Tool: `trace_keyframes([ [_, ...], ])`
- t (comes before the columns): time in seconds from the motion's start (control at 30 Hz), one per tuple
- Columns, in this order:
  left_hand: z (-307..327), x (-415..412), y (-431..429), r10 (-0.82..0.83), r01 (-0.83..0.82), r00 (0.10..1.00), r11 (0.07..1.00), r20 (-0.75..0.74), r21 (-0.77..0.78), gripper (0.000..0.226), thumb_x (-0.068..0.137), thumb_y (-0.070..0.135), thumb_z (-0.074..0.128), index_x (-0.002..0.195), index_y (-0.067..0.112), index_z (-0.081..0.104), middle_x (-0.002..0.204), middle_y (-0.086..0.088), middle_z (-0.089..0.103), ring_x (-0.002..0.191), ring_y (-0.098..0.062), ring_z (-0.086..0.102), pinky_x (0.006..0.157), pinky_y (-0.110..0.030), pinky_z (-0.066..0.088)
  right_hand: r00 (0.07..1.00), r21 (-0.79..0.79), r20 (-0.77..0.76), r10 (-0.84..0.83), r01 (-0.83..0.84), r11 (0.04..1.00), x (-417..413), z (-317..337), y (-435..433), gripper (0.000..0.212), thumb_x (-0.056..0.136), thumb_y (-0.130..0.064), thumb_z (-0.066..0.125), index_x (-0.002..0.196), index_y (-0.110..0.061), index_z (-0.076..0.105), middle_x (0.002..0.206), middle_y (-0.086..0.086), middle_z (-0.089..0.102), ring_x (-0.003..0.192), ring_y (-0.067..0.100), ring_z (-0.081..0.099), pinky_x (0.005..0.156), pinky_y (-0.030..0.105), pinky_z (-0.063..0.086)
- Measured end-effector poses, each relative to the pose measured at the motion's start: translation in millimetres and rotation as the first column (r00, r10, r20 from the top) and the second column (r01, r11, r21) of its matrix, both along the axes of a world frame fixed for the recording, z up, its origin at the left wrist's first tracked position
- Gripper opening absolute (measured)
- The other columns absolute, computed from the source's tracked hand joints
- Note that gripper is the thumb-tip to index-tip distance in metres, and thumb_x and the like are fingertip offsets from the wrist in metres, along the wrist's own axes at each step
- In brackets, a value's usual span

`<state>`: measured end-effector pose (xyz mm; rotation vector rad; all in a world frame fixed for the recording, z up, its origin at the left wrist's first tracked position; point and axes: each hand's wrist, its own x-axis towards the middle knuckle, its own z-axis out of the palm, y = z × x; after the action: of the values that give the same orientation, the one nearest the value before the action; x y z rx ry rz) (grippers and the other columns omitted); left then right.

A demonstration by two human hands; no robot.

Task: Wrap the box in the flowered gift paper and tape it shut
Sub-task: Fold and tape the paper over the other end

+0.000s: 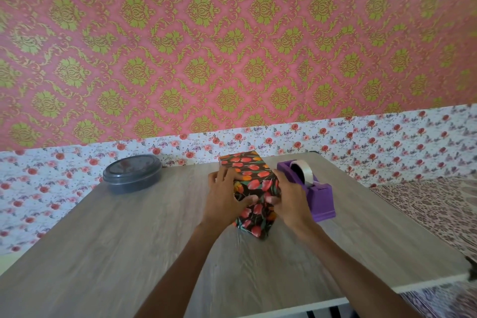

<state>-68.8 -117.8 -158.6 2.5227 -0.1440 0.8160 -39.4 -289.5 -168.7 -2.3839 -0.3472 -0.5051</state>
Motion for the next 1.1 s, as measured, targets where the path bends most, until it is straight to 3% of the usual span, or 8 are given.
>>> trace_keyframes([
  [0.1,1.8,-0.2,-3.3,0.037,-0.037,0.999,0.999,0.004,-0.034,0.057,0.074,0.050,0.079,0.114,0.025,0.047,0.120,0.008,0.041,0.117,-0.015,0.029,0.088,-0.023,0.037,0.999,0.062,0.039,0.000,-0.002,0.998,-1.5,-1.6,7.4,0.077,0.073,-0.039,0.083,0.136,-0.022,0.043,0.115,-0.002,0.069,0.103,0.017,0.067,0.087,0.035,0.057],
  [0.27,2.7,-10.7,3.5,0.043,-0.044,0.999,0.998,-0.026,-0.037,0.065,0.072,0.041,0.083,0.122,0.024,0.046,0.125,0.003,0.040,0.111,-0.014,0.030,0.093,-0.027,0.040,0.997,0.126,0.077,0.007,-0.016,0.992,-2.3,6.7,3.7,0.074,0.073,-0.033,0.084,0.138,-0.022,0.050,0.101,0.002,0.073,0.089,0.018,0.070,0.076,0.031,0.057],
  [0.47,-2.7,-32.8,10.0,-0.036,0.011,0.998,0.920,-0.057,-0.392,0.095,0.068,0.058,0.079,0.142,0.031,0.026,0.127,0.001,0.040,0.105,-0.014,0.052,0.091,-0.038,0.052,0.947,0.015,0.297,0.120,-0.130,0.991,-7.2,36.1,15.0,0.060,0.072,-0.021,0.083,0.123,-0.044,0.062,0.107,-0.006,0.071,0.095,0.013,0.065,0.083,0.034,0.056],
  [0.57,-13.0,-41.1,8.4,-0.030,-0.008,0.997,0.883,-0.072,-0.468,0.087,0.077,0.058,0.070,0.145,0.036,0.020,0.129,-0.007,0.054,0.094,-0.009,0.060,0.082,-0.027,0.055,0.921,-0.072,0.300,0.250,-0.240,0.968,-14.5,40.6,23.9,0.055,0.069,-0.016,0.084,0.117,-0.039,0.068,0.114,-0.006,0.069,0.103,0.012,0.062,0.090,0.035,0.054],
  [0.63,-17.5,-49.2,8.8,-0.086,0.041,0.994,0.874,-0.070,-0.484,0.077,0.081,0.051,0.071,0.140,0.041,0.022,0.128,0.005,0.056,0.101,-0.007,0.059,0.079,-0.012,0.048,0.915,-0.096,0.232,0.329,-0.315,0.944,-19.0,35.7,25.0,0.055,0.071,-0.010,0.081,0.116,-0.038,0.068,0.119,-0.007,0.065,0.102,0.008,0.061,0.092,0.032,0.053],
  [0.83,-7.2,-59.2,19.9,0.058,-0.067,0.996,0.986,-0.067,-0.150,0.065,0.085,0.051,0.067,0.141,0.035,0.038,0.129,0.004,0.042,0.112,-0.018,0.054,0.088,-0.027,0.050,0.887,-0.016,0.210,0.412,-0.418,0.908,-27.1,30.1,17.5,0.059,0.076,-0.012,0.080,0.128,-0.031,0.061,0.124,-0.012,0.065,0.117,0.003,0.057,0.100,0.034,0.050],
  [1.0,6.0,-53.2,23.5,0.019,-0.022,1.000,0.984,0.019,0.178,0.057,0.088,0.051,0.064,0.139,0.033,0.046,0.149,0.008,0.035,0.137,-0.015,0.034,0.105,-0.034,0.042,0.992,-0.073,-0.052,0.114,-0.118,0.990,-30.0,16.3,4.3,0.106,0.063,-0.046,0.086,0.148,-0.029,0.026,0.144,-0.003,0.044,0.131,0.021,0.044,0.099,0.046,0.048],
  [1.1,9.2,-52.7,18.4,0.030,-0.028,0.999,0.999,-0.032,0.045,0.049,0.088,0.041,0.067,0.133,0.027,0.051,0.134,0.007,0.053,0.119,-0.014,0.052,0.095,-0.027,0.045,0.969,-0.056,-0.247,0.007,-0.021,0.998,-25.3,-1.7,-1.5,0.071,0.069,-0.030,0.085,0.127,-0.018,0.048,0.116,0.002,0.066,0.101,0.020,0.066,0.083,0.033,0.056],
])
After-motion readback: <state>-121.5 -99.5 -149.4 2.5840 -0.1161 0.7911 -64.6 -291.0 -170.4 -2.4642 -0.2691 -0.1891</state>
